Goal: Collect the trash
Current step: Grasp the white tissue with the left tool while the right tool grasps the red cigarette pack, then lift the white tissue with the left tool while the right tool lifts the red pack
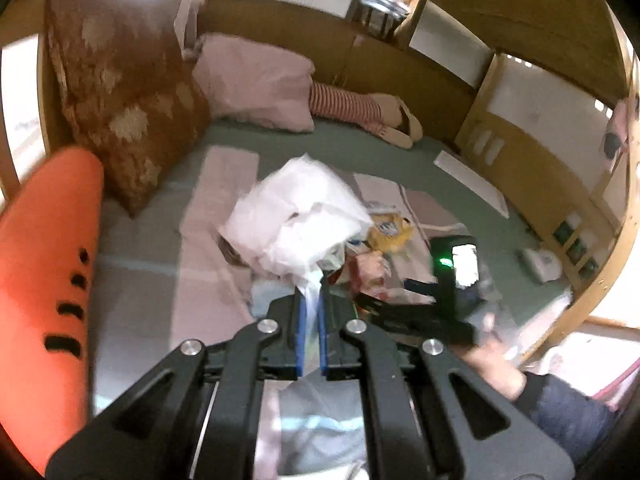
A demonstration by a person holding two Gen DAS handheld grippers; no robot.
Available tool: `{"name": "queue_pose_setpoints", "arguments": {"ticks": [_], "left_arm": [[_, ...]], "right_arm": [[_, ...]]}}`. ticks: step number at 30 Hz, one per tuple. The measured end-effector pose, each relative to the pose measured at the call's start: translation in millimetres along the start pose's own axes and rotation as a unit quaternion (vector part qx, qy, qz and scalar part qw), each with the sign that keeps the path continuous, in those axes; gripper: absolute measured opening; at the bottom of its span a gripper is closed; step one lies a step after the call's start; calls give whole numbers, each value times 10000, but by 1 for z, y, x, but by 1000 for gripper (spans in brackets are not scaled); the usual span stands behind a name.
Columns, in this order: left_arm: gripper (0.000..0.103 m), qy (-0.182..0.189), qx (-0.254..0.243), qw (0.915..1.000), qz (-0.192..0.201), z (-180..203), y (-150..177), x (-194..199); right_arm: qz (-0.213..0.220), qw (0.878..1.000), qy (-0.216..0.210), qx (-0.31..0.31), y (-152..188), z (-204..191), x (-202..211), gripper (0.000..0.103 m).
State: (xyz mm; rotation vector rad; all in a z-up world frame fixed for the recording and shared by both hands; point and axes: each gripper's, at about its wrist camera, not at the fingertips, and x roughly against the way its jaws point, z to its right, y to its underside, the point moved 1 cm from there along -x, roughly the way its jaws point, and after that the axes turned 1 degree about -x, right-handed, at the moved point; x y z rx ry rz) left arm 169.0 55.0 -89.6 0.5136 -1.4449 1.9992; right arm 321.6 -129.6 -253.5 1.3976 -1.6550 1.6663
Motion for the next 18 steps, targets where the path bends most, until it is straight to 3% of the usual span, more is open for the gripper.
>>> {"name": "queue_pose_setpoints", "arguments": {"ticks": [2, 3, 4, 8, 10, 14, 18], "left_arm": [[5, 93, 78, 9999, -18, -3, 1, 0], [5, -26, -13, 10000, 32, -2, 1, 1], [5, -118, -85, 9999, 73, -2, 2, 2], [6, -255, -125, 9996, 9, -6, 4, -2], [5, -272, -33, 9996, -63, -12, 4, -7], [5, -372, 6, 9993, -16, -15, 1, -6], [5, -421, -87, 9990, 128, -13, -1, -1]], "right_arm": [[-118, 9999, 74, -97, 0, 5, -11, 97], [-270, 9994, -3, -212, 2, 8, -19, 85], [-372, 9987, -93, -323, 2, 11, -25, 80], [-370, 9988, -190, -242, -2, 6, -30, 78], [-381, 9991, -106, -163, 0, 2, -34, 57], [-325, 9995, 34, -46, -2, -7, -15, 55], [288, 9995, 9, -127, -11, -18, 58, 55]]}}
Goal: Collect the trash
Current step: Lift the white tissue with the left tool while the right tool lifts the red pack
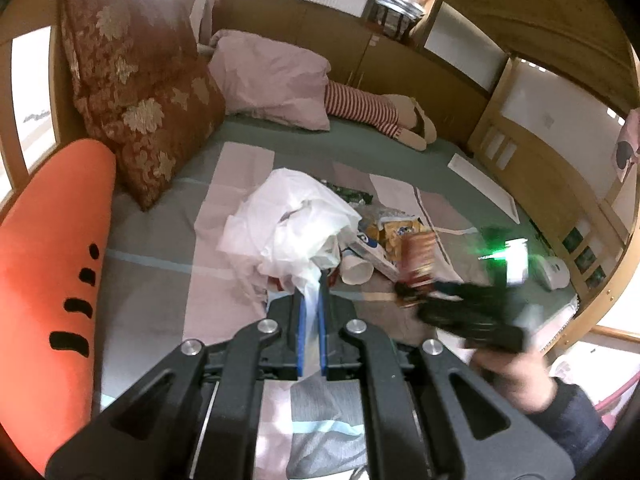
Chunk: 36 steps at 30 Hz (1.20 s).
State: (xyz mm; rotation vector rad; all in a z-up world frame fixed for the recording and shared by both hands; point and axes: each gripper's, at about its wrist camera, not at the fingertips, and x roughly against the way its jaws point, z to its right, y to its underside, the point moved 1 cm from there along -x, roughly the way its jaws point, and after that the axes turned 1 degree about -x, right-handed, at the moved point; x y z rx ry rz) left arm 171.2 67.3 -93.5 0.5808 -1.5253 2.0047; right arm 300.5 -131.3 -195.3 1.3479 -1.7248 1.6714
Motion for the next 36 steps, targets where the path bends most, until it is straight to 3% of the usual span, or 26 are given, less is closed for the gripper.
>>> {"name": "queue_pose_setpoints", "arguments": {"ticks": [4, 10, 13, 16, 24, 36], "left_arm": [[5, 29, -276, 9996, 91, 11, -1, 7], [5, -182, -767, 9946, 681, 44, -6, 34], [5, -40, -783, 9945, 697, 56, -11, 38], [5, 144, -714, 9963, 454, 60, -19, 29], [5, -286, -250, 9978, 541, 48, -34, 9], [5, -416, -371, 9975, 429, 42, -11, 0]], "right_arm": [[949, 9953, 133, -168, 8, -8, 81, 55], [1703, 9842, 382, -295, 44, -1, 145, 56], [1795, 9824, 464, -231, 49, 1, 152, 56], [1802, 9820, 515, -238, 48, 3, 149, 56], [1897, 9803, 478, -261, 52, 1, 154, 56], [2015, 9778, 482, -304, 52, -1, 161, 56]]}}
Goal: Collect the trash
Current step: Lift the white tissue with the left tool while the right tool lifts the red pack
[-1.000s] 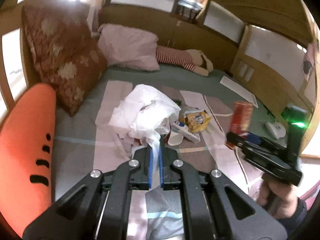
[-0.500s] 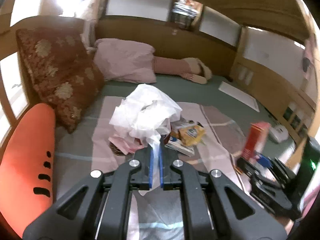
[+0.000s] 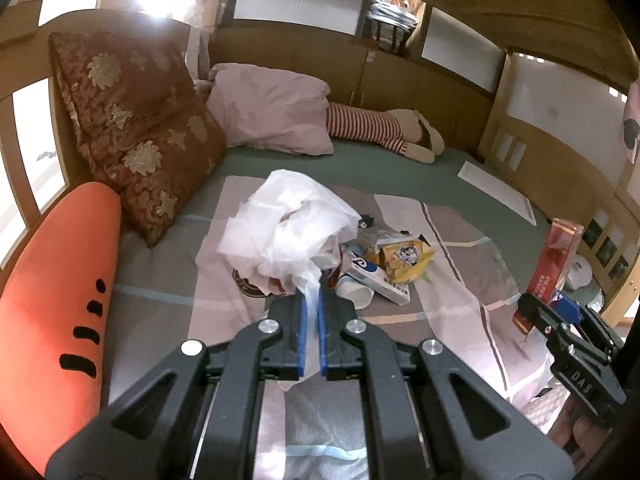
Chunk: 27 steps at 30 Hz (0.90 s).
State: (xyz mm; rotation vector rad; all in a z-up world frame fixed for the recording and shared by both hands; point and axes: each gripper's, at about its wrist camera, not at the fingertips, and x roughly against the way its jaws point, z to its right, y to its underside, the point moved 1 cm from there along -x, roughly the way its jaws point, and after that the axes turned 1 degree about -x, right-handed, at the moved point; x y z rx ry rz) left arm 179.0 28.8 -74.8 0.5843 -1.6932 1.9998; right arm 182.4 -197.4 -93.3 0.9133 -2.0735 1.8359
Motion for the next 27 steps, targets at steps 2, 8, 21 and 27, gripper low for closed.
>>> {"name": "queue_pose_setpoints", "arguments": {"ticks": [2, 8, 21, 27], "left_arm": [[5, 10, -102, 9999, -11, 5, 1, 1], [5, 334, -67, 9989, -336, 24, 6, 3], [5, 496, -527, 9967, -375, 51, 25, -17], [5, 627, -583, 9953, -442, 57, 28, -20]], "right_arm": [[36, 10000, -19, -13, -1, 1, 2, 56], [-12, 10000, -87, 9, 0, 3, 2, 56], [-74, 9998, -133, -84, -3, 9, 4, 56], [-100, 9999, -96, -83, -1, 12, 4, 56]]}}
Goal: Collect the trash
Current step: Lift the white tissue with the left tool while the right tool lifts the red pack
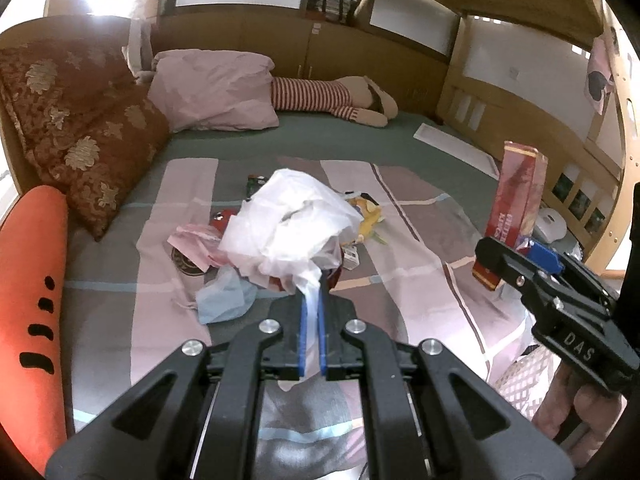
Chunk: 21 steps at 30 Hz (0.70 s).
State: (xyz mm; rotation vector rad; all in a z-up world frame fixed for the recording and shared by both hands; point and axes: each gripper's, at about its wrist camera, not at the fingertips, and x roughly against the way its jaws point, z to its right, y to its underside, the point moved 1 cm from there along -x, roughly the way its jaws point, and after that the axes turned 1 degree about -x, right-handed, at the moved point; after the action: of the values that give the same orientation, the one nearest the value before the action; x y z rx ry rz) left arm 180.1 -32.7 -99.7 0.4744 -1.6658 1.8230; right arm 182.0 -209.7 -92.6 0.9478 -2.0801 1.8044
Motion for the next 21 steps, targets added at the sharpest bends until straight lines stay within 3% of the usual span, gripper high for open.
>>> {"name": "queue_pose_setpoints", "arguments": {"ticks": [6, 11, 15, 18, 21], "left_arm": [[5, 63, -103, 9999, -78, 2, 6, -4], [5, 133, -223, 9995, -158, 8, 9, -9], [5, 232, -288, 9992, -176, 12, 12, -8], [5, 319, -332, 9986, -256, 15, 13, -11], [5, 566, -493, 9966, -346, 27, 15, -13]], "right_arm": [[-5, 10000, 81, 7, -3, 6, 5, 56], [356, 9986, 220, -318, -6, 33, 48, 56], [494, 9934, 881, -550, 18, 79, 102, 56], [298, 9849, 1556, -695, 50, 126, 137, 56], [-85, 9685, 2334, -867, 90, 176, 162, 56]]}}
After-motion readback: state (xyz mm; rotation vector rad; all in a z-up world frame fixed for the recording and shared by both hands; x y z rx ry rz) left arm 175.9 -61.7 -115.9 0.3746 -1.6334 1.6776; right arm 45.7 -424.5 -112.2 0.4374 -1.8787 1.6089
